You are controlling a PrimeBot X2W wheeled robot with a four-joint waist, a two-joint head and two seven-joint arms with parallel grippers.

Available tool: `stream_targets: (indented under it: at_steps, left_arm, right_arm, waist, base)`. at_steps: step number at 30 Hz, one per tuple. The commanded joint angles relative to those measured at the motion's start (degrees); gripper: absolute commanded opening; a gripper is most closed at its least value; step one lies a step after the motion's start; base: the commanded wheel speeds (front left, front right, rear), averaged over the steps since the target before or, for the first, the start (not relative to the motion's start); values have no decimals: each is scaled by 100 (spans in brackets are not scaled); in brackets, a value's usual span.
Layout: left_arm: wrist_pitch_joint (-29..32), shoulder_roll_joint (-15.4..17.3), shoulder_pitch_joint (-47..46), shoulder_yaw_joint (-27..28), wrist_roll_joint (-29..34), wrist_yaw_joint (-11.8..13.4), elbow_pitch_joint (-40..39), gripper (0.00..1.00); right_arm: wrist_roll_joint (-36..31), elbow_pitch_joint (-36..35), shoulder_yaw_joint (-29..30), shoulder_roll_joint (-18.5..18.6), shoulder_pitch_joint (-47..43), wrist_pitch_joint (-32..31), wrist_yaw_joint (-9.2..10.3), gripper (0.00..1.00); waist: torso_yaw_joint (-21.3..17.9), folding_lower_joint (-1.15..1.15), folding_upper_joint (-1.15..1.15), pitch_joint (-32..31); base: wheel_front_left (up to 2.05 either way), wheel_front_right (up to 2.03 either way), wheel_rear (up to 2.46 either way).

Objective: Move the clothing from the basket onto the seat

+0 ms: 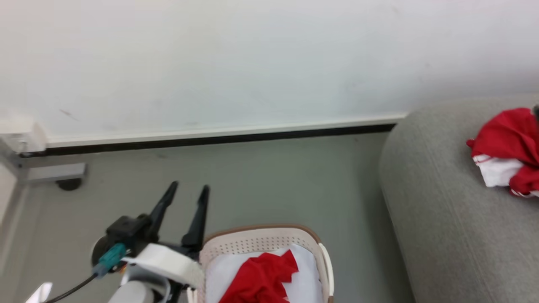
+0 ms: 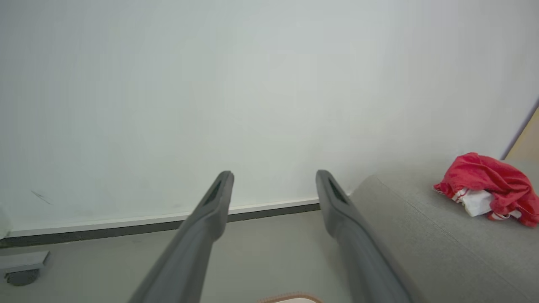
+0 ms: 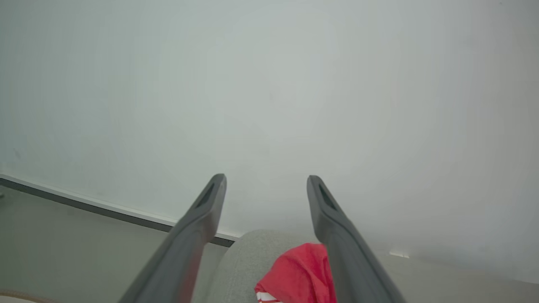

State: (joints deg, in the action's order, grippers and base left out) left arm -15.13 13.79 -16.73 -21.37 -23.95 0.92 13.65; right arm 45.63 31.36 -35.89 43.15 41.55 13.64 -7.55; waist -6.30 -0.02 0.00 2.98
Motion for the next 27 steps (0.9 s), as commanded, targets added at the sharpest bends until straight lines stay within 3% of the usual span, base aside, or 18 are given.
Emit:
stream_targets:
  at_steps: [1, 5, 13, 18, 23, 27]
  left_arm:
    - [-1, 46, 155, 102, -11, 30, -14, 100]
    - [-1, -21, 410, 428, 93, 48, -45, 100]
    - [-1, -365, 809, 1125, 339, -38, -198, 100]
    - [-1, -616, 1057, 1531, 634, -195, -263, 100]
    - [-2, -822, 1296, 1876, 1023, -300, -378, 100]
    - [-2, -947, 1426, 2005, 1231, -386, -389, 100]
  right_arm:
    - [-68, -102, 167, -109, -289, 66, 13, 100]
    - [-390, -449, 885, -572, -1074, 140, 13, 100]
    - [-1624, -1469, 2498, -2143, -2802, 148, 13, 100]
    - [-2323, -1986, 2981, -2978, -3564, 149, 13, 100]
    - [-2791, -2176, 3317, -3490, -3883, 150, 13, 100]
    - [-2962, -2188, 3387, -3623, -3962, 150, 13, 100]
  waist:
    - [158, 2, 0, -145]
    - [286, 2, 0, -207]
    - [449, 2, 0, -237]
    - [438, 2, 0, -203]
    - [381, 2, 0, -192]
    - [336, 2, 0, -192]
  base:
    - [0, 0, 0]
    - [0, 0, 0]
    - [0, 0, 0]
    - [0, 0, 0]
    - [0, 0, 0]
    - [0, 0, 0]
